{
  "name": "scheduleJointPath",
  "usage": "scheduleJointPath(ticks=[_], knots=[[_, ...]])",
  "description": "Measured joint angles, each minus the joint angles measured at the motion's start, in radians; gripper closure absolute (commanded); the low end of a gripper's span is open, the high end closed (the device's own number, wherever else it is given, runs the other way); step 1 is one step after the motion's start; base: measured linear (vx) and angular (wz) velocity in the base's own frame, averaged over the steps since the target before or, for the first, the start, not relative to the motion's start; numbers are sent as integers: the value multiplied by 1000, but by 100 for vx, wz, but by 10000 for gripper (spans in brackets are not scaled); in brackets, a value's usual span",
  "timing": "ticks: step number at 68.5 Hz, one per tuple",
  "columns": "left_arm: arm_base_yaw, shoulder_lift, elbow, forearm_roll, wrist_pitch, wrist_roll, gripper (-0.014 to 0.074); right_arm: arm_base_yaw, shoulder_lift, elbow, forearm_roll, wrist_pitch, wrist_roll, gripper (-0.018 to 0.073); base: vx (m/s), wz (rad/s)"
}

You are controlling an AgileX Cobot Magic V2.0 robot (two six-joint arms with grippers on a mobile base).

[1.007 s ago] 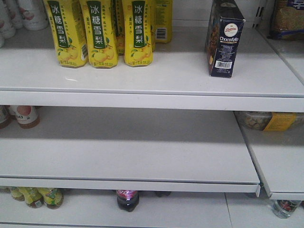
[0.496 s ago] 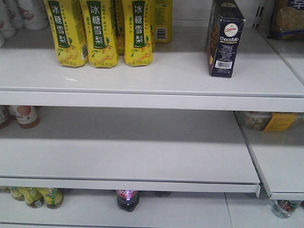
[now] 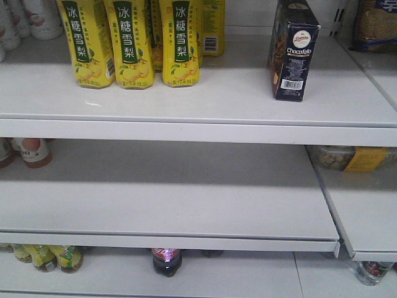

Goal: Left arm holds basket, right arm returns cookies

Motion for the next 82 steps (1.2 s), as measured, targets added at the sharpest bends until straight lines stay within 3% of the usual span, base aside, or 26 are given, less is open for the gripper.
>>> scheduleJointPath(ticks=[12, 37, 64, 74, 82], knots=[[0, 0, 70, 0, -17, -59, 603, 0, 0, 0, 0, 0, 0, 566, 0, 0], [16, 1, 235, -12, -70, -73, 603, 0, 0, 0, 0, 0, 0, 566, 0, 0], [27, 3, 564, -25, -343, -75, 603, 0, 0, 0, 0, 0, 0, 566, 0, 0], [27, 5, 640, -25, -456, -76, 603, 0, 0, 0, 0, 0, 0, 566, 0, 0], [27, 5, 651, -25, -481, -77, 603, 0, 0, 0, 0, 0, 0, 566, 0, 0]])
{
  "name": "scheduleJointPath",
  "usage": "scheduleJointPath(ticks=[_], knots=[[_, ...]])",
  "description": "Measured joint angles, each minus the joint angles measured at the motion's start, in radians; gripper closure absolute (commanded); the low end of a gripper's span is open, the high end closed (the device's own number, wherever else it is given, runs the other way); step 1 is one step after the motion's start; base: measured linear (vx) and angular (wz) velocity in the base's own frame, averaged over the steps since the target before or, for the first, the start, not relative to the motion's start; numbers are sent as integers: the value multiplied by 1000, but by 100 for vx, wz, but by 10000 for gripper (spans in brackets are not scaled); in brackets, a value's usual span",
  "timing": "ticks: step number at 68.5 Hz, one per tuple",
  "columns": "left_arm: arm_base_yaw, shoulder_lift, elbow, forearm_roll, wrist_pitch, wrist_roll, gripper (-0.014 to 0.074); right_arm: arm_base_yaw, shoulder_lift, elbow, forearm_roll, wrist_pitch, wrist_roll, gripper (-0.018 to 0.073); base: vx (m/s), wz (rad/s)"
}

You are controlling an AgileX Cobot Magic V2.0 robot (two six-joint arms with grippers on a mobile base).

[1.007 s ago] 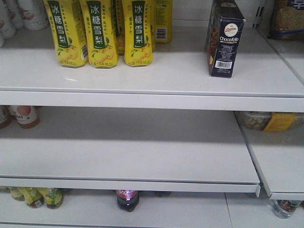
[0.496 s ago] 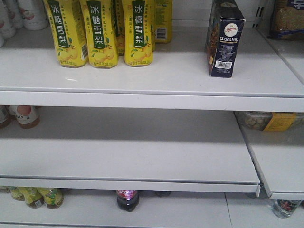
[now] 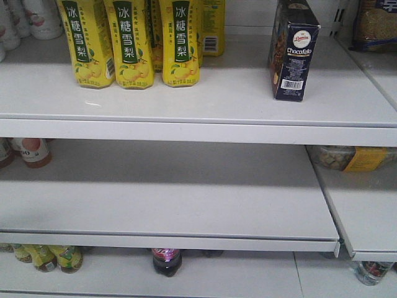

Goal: Left arm holds basket, right arm returns cookies

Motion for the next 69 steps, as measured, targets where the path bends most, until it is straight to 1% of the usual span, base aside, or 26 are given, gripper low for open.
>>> scheduleJointPath(ticks=[9, 69], knots=[[0, 0, 1, 0, -18, 0, 603, 0, 0, 0, 0, 0, 0, 566, 0, 0], [0, 0, 1, 0, -18, 0, 603, 0, 0, 0, 0, 0, 0, 566, 0, 0]])
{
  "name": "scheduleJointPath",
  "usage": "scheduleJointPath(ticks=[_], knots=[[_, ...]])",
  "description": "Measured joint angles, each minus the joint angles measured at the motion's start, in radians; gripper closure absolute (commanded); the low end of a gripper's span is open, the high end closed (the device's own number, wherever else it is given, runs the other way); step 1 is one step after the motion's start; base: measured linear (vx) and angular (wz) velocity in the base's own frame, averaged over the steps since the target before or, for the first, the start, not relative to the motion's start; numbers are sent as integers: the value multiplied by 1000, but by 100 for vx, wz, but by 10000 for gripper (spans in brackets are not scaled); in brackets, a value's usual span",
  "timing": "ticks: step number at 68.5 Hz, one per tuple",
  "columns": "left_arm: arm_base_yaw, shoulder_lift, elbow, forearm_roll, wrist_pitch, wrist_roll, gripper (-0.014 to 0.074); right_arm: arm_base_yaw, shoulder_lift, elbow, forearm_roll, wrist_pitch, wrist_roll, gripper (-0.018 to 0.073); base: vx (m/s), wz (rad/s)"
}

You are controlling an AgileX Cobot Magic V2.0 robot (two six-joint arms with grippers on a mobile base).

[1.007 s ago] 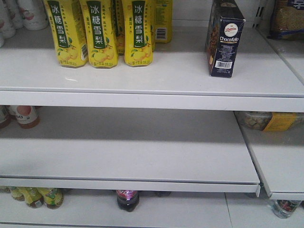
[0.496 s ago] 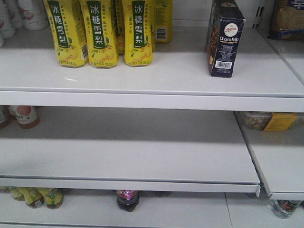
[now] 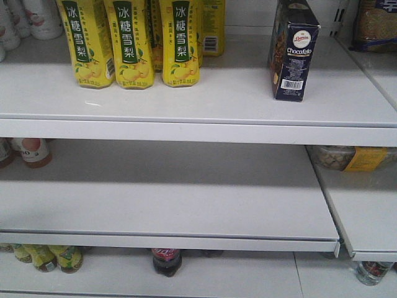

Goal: Left arm holds basket, right arm returns cookies

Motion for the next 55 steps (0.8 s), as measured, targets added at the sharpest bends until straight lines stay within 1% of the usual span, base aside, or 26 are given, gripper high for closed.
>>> scheduleJointPath(ticks=[15, 20, 22, 27, 34, 35, 41, 43, 46, 47, 52, 55], knots=[[0, 0, 0, 0, 0, 0, 603, -2, 0, 1, -6, -5, -26, 566, 0, 0], [0, 0, 0, 0, 0, 0, 603, -31, 0, 11, -11, -67, -32, 566, 0, 0], [0, 0, 0, 0, 0, 0, 603, -53, 0, 17, -11, -107, -37, 566, 0, 0], [0, 0, 0, 0, 0, 0, 603, -135, 0, 34, -9, -226, -53, 566, 0, 0], [0, 0, 0, 0, 0, 0, 603, -297, -1, 63, 5, -423, -65, 566, 0, 0], [0, 0, 0, 0, 0, 0, 603, -332, -1, 69, 10, -461, -68, 566, 0, 0], [0, 0, 0, 0, 0, 0, 603, -464, -11, 96, 53, -614, -89, 566, 0, 0], [1, 0, 0, 0, 0, 0, 603, -517, -16, 108, 70, -672, -107, 566, 0, 0], [1, 0, 0, 0, 0, 0, 603, -567, -26, 119, 100, -726, -132, 566, 0, 0], [1, 0, 0, 0, 0, 0, 603, -596, -30, 126, 111, -759, -150, 566, 0, 0], [1, 0, 0, 0, 0, 0, 603, -687, -55, 153, 187, -862, -235, 566, 0, 0], [1, 0, 0, 0, 0, 0, 603, -748, -74, 180, 236, -931, -310, 566, 0, 0]])
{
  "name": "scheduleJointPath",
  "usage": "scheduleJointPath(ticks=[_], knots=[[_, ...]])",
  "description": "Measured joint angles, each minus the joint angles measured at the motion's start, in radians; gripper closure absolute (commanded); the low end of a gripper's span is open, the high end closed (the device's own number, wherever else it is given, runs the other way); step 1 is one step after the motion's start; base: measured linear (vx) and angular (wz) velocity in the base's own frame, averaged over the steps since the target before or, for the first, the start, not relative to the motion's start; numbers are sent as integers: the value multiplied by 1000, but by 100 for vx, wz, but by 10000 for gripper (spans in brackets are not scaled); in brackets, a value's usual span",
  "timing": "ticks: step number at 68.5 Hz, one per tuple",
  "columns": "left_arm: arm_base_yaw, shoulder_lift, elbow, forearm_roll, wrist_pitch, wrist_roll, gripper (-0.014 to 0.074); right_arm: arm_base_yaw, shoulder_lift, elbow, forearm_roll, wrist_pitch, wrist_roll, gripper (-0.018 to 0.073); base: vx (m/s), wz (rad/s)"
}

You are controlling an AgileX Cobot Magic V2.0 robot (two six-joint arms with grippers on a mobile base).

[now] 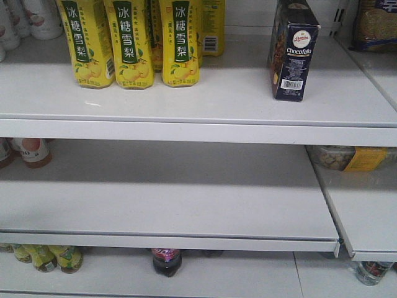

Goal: Left arm holds basket, right arm returns cookies

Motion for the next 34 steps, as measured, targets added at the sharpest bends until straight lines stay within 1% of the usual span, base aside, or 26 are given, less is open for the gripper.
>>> scheduleJointPath(ticks=[2, 7, 11, 18, 27, 34], knots=[[0, 0, 0, 0, 0, 0, 603, -26, -15, 14, 35, -30, -34, 566, 0, 0], [0, 0, 0, 0, 0, 0, 603, -117, -62, 79, 128, -134, -163, 566, 0, 0], [0, 0, 0, 0, 0, 0, 603, -190, -104, 143, 226, -209, -267, 566, 0, 0], [0, 0, 0, 0, 0, 0, 603, -303, -188, 247, 405, -290, -415, 566, 0, 0], [0, 0, 0, 0, 0, 0, 603, -416, -298, 343, 582, -315, -530, 566, 0, 0], [0, 0, 0, 0, 0, 0, 603, -484, -374, 402, 679, -315, -598, 566, 0, 0]])
